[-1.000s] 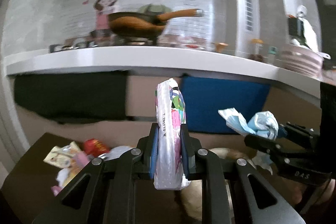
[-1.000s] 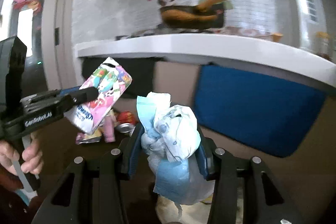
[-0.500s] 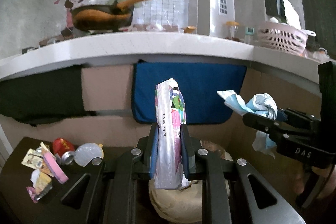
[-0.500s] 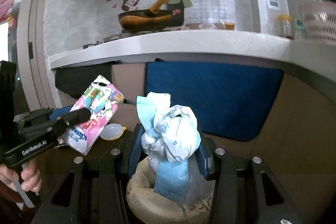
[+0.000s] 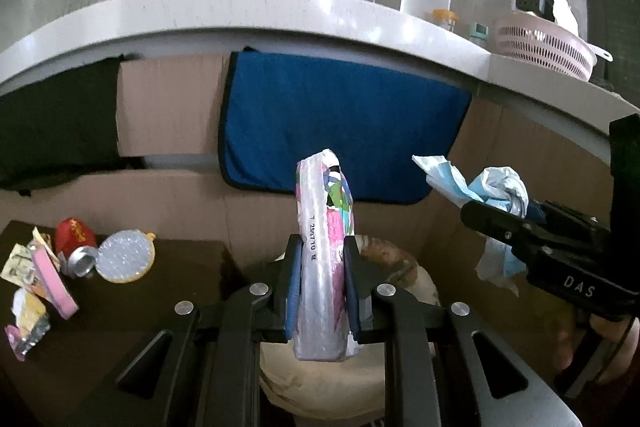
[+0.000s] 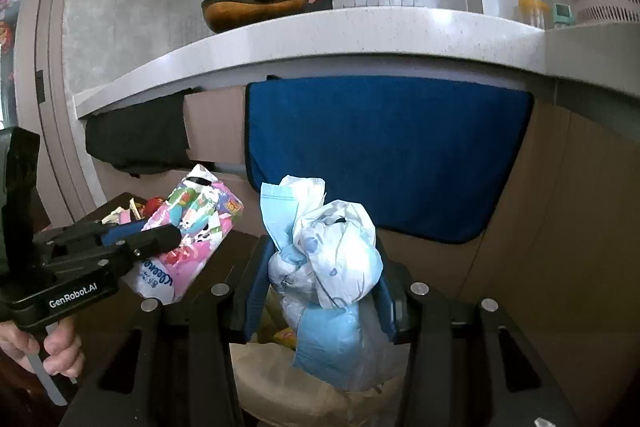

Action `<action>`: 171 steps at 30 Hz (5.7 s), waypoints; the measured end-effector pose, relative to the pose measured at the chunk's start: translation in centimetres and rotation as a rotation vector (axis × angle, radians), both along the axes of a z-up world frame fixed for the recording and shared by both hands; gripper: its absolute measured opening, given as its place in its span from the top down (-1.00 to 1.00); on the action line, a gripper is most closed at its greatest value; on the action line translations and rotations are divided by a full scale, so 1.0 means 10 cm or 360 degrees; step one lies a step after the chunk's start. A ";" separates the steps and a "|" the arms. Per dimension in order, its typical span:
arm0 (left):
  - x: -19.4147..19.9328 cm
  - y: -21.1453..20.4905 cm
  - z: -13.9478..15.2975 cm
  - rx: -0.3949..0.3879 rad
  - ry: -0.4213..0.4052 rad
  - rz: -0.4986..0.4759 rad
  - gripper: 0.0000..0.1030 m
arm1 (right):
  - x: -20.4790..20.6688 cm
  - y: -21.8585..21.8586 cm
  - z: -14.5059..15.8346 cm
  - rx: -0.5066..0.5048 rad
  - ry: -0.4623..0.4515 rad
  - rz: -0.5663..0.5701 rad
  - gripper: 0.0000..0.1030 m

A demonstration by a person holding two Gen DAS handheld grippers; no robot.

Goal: Collect trash
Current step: 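Carry the pink tissue pack and blue cloth over the bin and release both, then move both tools back over the trash pile on the table, then grasp the white tissue with the left tool while the right tool grasps the red can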

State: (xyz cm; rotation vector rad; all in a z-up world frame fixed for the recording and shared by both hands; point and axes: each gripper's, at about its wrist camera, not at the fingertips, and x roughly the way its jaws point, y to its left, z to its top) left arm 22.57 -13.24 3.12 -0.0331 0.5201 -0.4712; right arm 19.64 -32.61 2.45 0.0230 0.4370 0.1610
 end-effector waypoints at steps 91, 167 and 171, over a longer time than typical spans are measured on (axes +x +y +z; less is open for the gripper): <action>0.90 3.95 -1.44 -0.0285 0.0618 0.0863 -0.06 | 1.18 2.42 -1.02 -0.0044 0.0469 0.0498 -0.16; 0.36 3.85 -1.43 -0.0091 0.0700 0.0940 0.23 | 0.54 2.60 -1.35 -0.0040 0.0552 0.0906 -0.26; 0.30 3.81 -1.39 -0.0142 0.0705 0.0915 0.63 | 0.49 2.57 -1.28 -0.0098 0.0506 0.0908 -0.29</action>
